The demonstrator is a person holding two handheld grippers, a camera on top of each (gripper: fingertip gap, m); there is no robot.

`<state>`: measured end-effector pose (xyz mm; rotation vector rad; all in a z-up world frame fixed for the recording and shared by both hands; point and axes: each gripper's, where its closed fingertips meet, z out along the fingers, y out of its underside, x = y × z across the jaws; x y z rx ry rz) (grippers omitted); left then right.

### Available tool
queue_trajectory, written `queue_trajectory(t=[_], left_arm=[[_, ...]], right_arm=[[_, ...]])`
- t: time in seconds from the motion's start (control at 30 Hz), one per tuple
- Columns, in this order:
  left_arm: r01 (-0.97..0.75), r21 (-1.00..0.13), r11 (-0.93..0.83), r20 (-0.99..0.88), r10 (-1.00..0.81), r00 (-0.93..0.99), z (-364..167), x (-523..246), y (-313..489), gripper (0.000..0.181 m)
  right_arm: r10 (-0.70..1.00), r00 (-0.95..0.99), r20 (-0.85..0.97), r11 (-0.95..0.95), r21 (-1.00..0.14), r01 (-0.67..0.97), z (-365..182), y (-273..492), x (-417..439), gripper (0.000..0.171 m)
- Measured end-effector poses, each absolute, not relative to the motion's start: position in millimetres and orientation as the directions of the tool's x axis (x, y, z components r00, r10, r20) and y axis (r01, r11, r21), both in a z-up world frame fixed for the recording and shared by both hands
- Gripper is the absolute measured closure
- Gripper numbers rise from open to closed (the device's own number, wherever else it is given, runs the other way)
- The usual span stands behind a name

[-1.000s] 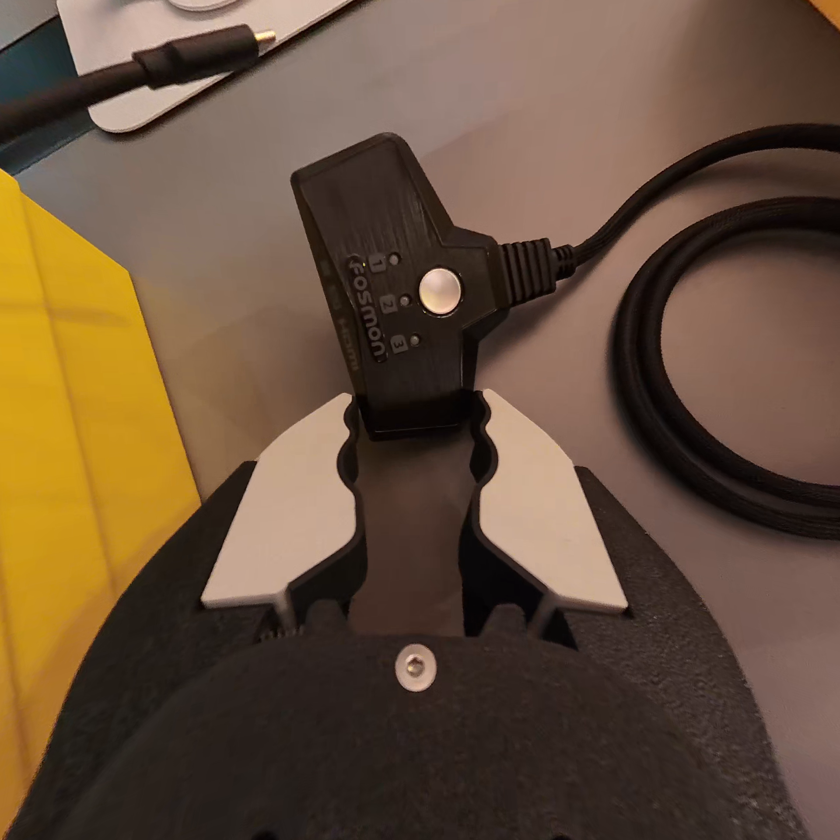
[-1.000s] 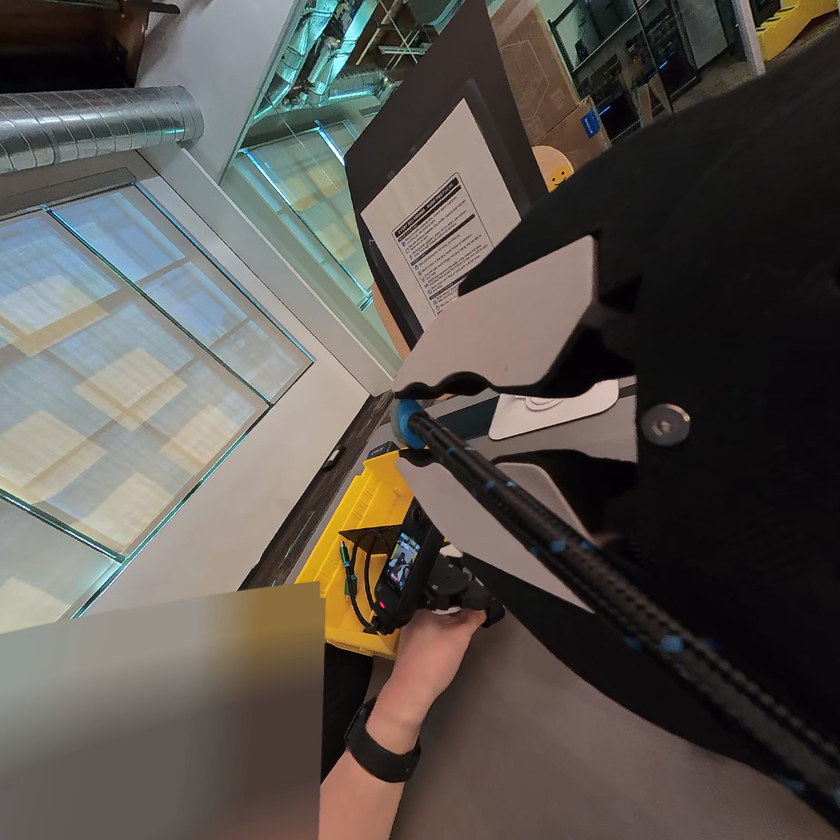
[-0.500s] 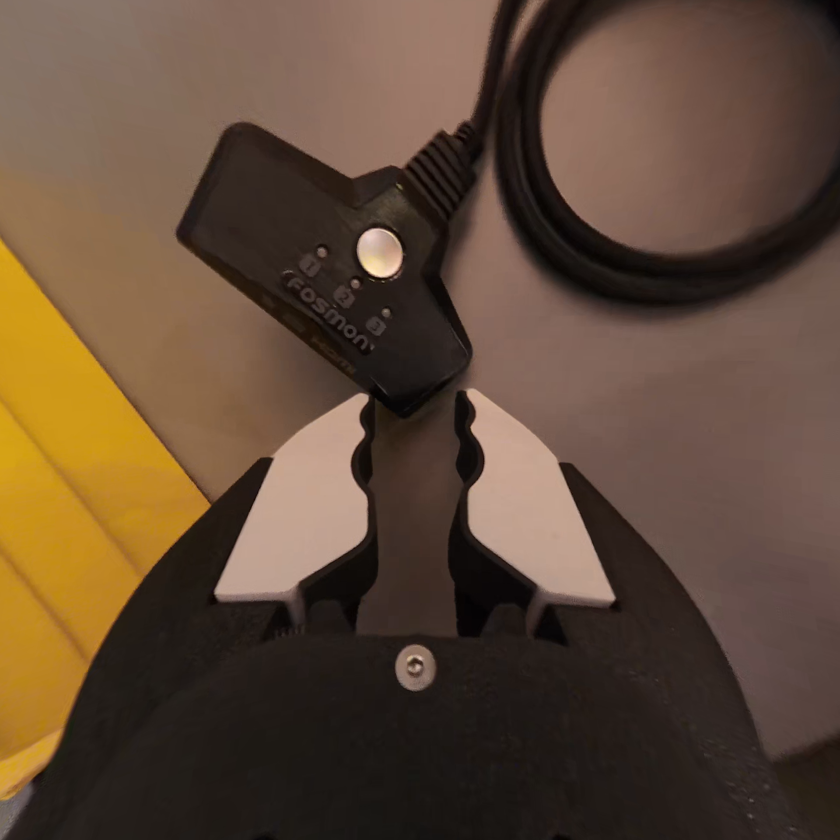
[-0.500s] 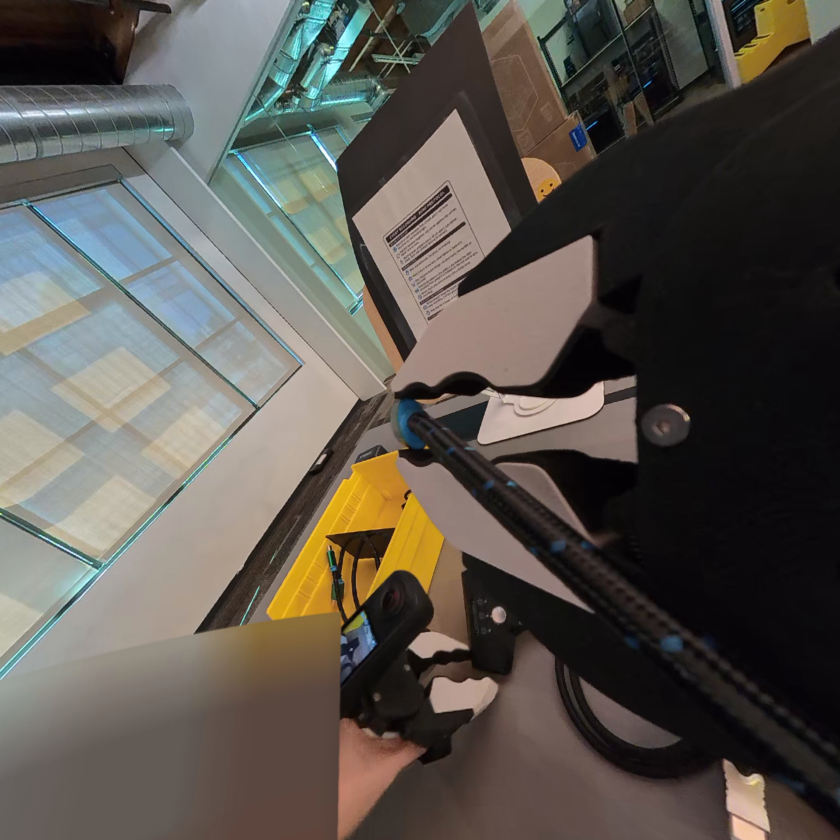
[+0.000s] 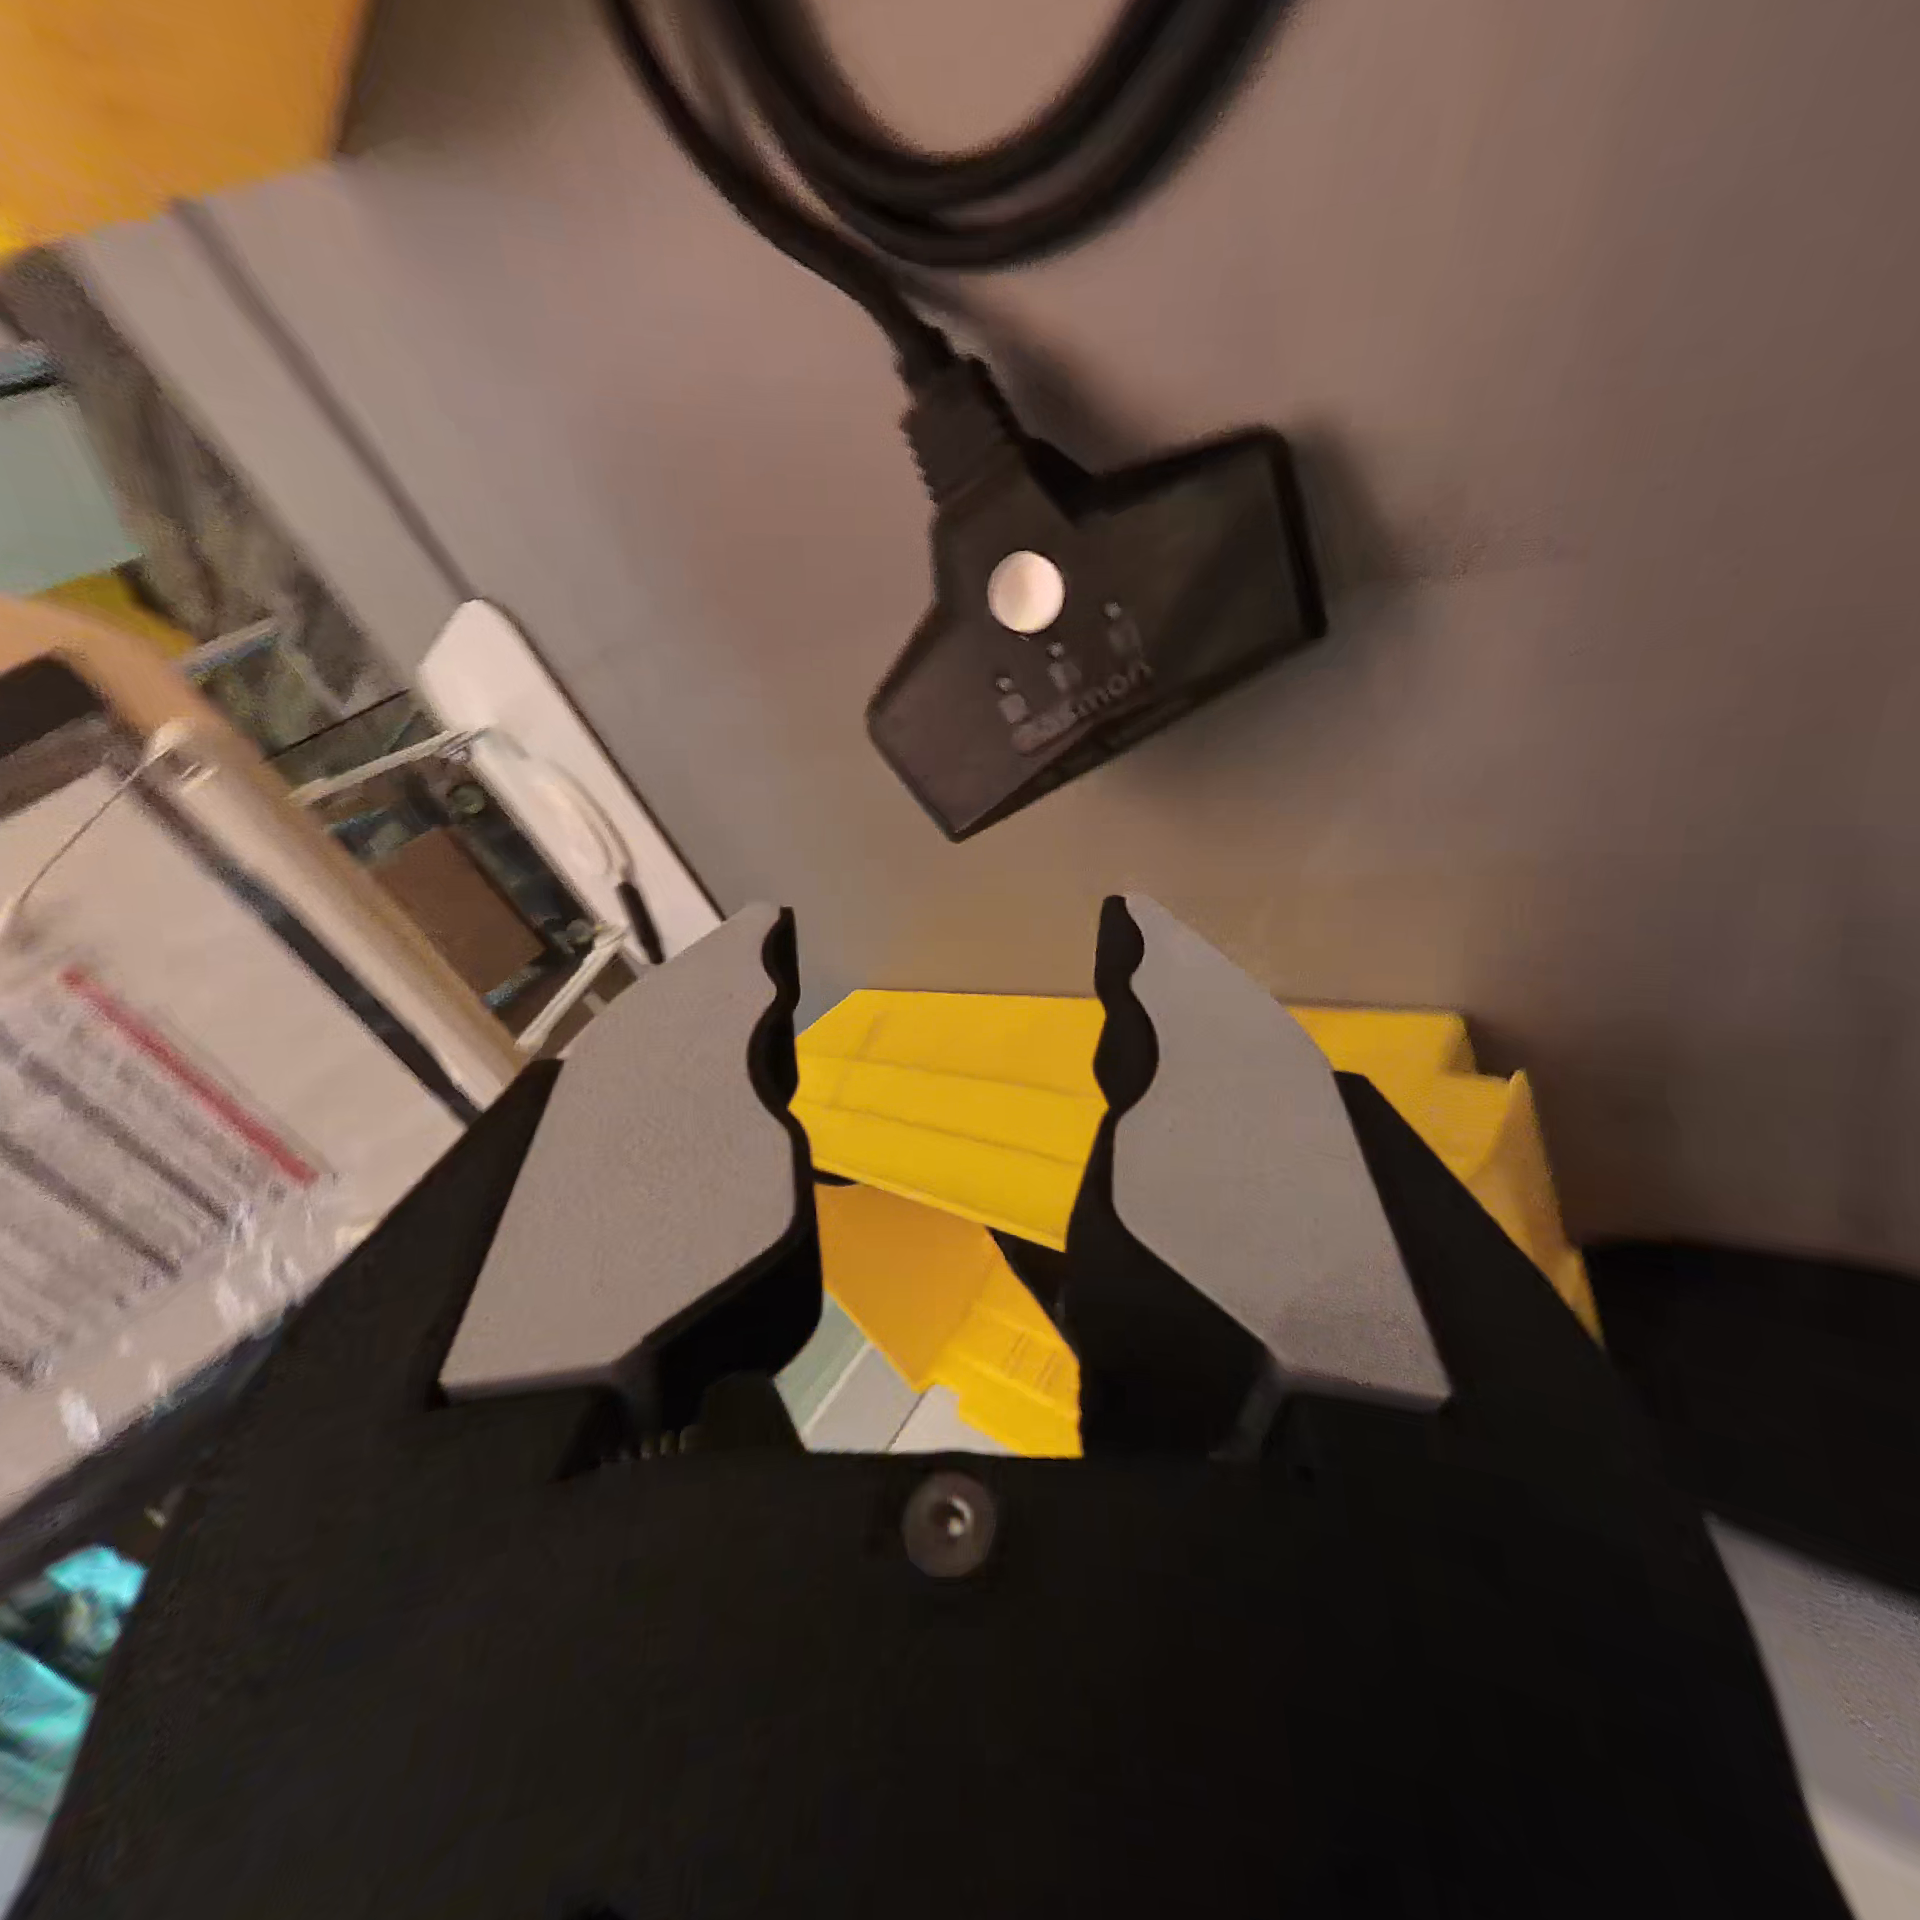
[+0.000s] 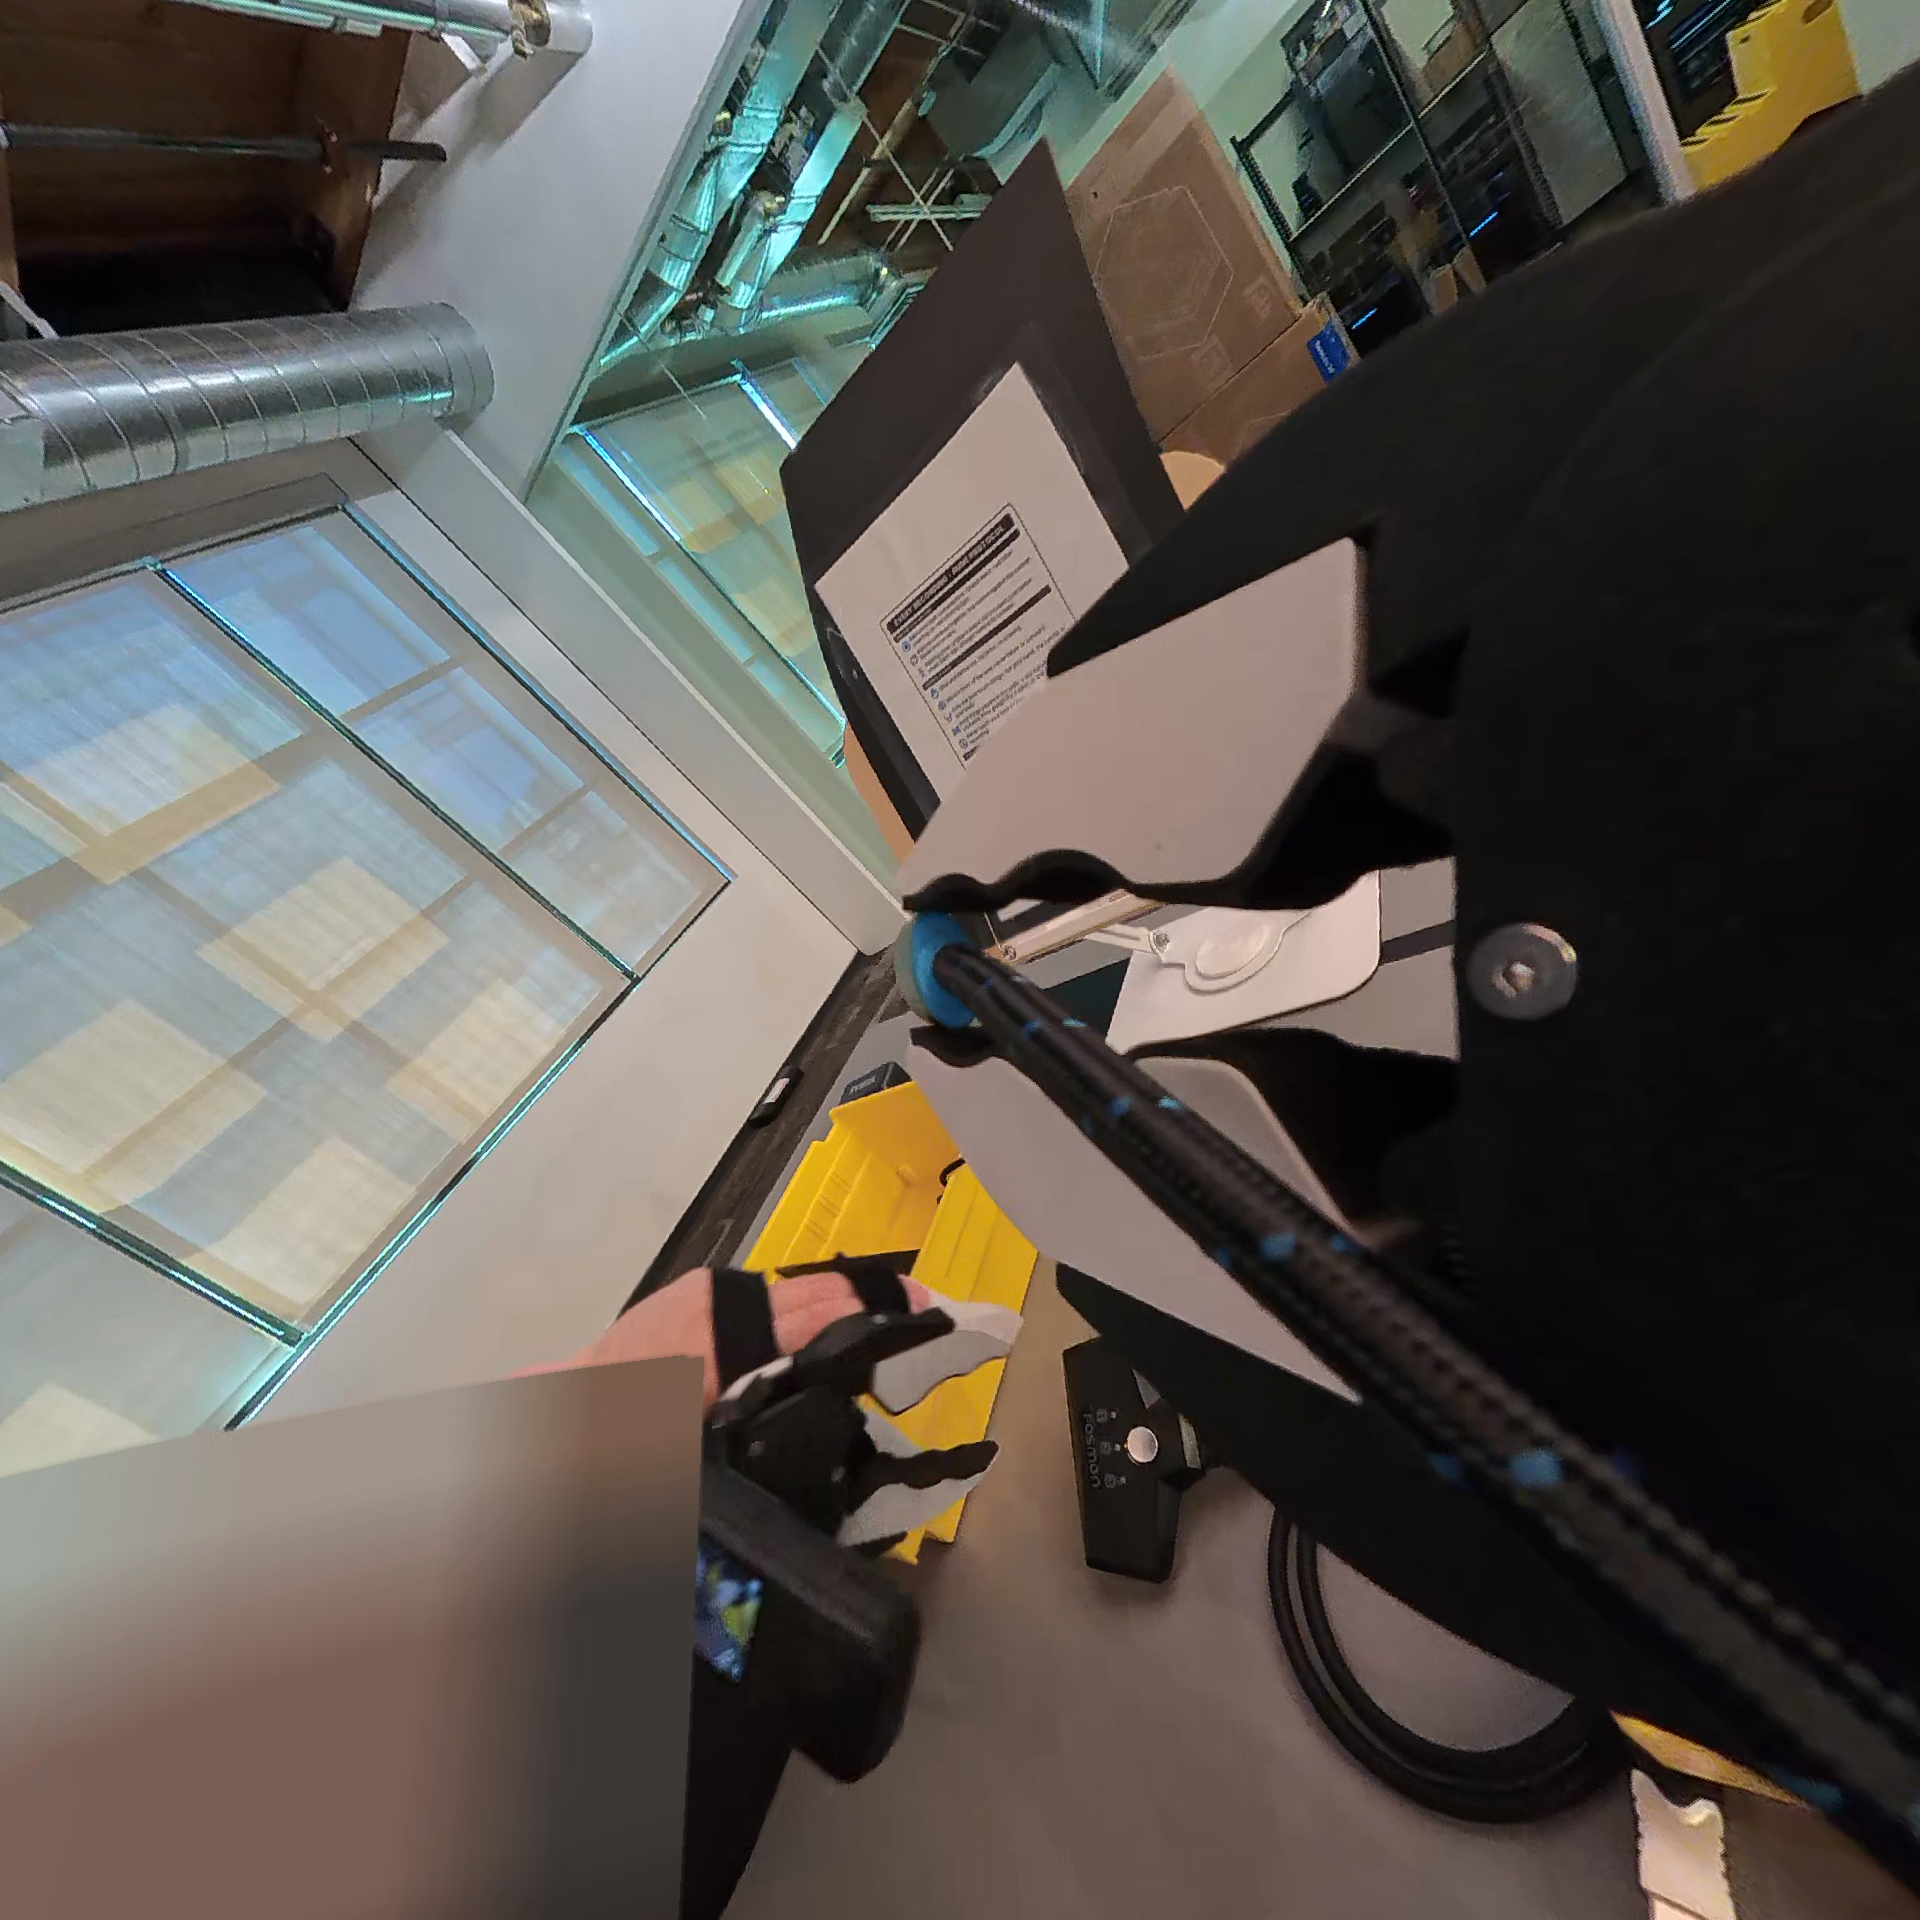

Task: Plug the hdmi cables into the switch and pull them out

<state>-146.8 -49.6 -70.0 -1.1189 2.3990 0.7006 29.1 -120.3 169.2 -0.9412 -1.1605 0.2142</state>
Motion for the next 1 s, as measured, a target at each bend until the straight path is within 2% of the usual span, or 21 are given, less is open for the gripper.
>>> queue_trajectory(t=[0.03,0.17,0.23,0.33,0.47,0.57,0.67,0.8,0.9,1.0], left_arm=[[-0.758,0.306,0.576,-0.483,-0.592,-0.645,-76.9,-149.4,-46.8,0.122],[-0.662,0.35,0.663,-0.362,-0.556,-0.748,-88.2,-148.4,-30.1,0.111],[-0.656,0.339,0.674,-0.331,-0.568,-0.754,-92.3,-145.4,-22.3,0.1],[-0.64,0.314,0.702,-0.274,-0.578,-0.769,-102.3,-138.0,-20.2,0.097],[-0.573,0.351,0.741,-0.223,-0.528,-0.819,-117.6,-128.6,-15.1,0.092],[-0.561,0.362,0.745,-0.165,-0.541,-0.825,-131.1,-132.4,-17.9,0.095],[-0.547,0.405,0.733,-0.12,-0.55,-0.826,-138.1,-143.3,-19.6,0.12],[-0.748,0.429,0.507,-0.115,-0.79,-0.602,-137.2,-161.8,-32.0,0.121],[-0.858,0.477,0.189,-0.213,-0.923,-0.321,-130.1,-178.9,-40.8,0.121],[-0.916,0.38,-0.13,-0.194,-0.979,0.058,-132.7,-182.3,-69.9,0.122]], right_arm=[[0.591,0.43,0.683,0.618,-0.726,0.302,170.1,-121.1,32.4,0.149],[0.584,0.454,0.672,0.612,-0.733,0.297,173.2,-122.2,45.5,0.149],[0.579,0.46,0.673,0.61,-0.732,0.303,173.6,-122.3,49.4,0.149],[0.574,0.457,0.679,0.611,-0.727,0.313,173.5,-122.3,51.9,0.149],[0.576,0.454,0.68,0.613,-0.726,0.311,173.9,-123.0,53.3,0.149],[0.574,0.454,0.682,0.613,-0.725,0.314,173.9,-123.5,55.6,0.149],[0.573,0.457,0.681,0.615,-0.725,0.309,175.5,-124.9,59.3,0.149],[0.576,0.465,0.672,0.619,-0.73,0.288,178.3,-127.0,62.4,0.149],[0.578,0.465,0.67,0.616,-0.732,0.29,178.6,-127.2,63.1,0.149],[0.585,0.466,0.664,0.609,-0.739,0.288,178.5,-126.9,62.6,0.149]])
